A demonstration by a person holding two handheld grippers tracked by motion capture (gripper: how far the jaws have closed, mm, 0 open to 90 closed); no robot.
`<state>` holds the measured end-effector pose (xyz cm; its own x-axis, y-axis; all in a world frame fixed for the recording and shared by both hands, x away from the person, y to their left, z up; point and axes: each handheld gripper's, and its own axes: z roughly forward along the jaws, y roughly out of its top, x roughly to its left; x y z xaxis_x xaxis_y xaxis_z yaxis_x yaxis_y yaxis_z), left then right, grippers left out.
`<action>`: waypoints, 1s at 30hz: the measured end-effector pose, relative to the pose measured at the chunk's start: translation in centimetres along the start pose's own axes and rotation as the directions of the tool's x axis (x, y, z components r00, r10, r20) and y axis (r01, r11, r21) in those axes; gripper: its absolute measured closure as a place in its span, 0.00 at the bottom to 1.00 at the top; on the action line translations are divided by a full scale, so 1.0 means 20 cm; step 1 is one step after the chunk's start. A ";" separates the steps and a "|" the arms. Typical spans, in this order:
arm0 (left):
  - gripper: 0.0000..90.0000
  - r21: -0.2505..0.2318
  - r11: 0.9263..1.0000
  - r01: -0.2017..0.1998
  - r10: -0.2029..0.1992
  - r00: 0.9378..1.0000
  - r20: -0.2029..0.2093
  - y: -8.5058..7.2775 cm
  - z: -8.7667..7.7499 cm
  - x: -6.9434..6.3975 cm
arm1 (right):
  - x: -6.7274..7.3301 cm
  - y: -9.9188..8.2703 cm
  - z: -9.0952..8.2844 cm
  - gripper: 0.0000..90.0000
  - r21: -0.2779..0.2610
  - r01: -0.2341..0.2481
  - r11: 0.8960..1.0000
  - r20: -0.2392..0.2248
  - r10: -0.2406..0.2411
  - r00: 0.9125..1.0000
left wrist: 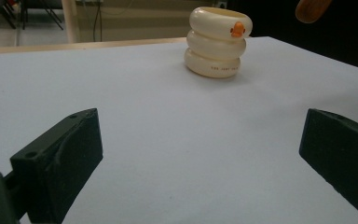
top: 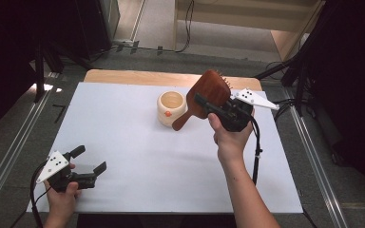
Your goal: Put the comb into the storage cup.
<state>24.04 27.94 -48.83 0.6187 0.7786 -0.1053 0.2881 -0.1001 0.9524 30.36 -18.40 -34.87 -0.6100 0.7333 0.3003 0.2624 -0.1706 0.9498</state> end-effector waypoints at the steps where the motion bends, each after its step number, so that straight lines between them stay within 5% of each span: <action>1: 0.00 0.000 1.000 0.001 -0.001 1.000 -0.001 0.00 0.00 0.00 | 0.00 0.01 0.00 0.58 -0.001 0.002 1.000 0.001 -0.002 1.000; 30: 0.00 0.005 1.000 -0.013 0.013 1.000 0.004 0.00 0.00 0.00 | -0.06 0.11 0.14 0.58 -0.007 0.024 1.000 0.044 -0.023 0.999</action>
<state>24.00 27.85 -48.81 0.6250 0.7749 -0.0939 0.2835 -0.1133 0.9523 33.80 -17.83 -33.33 -0.5828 0.7651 0.2738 0.2428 -0.1576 0.9572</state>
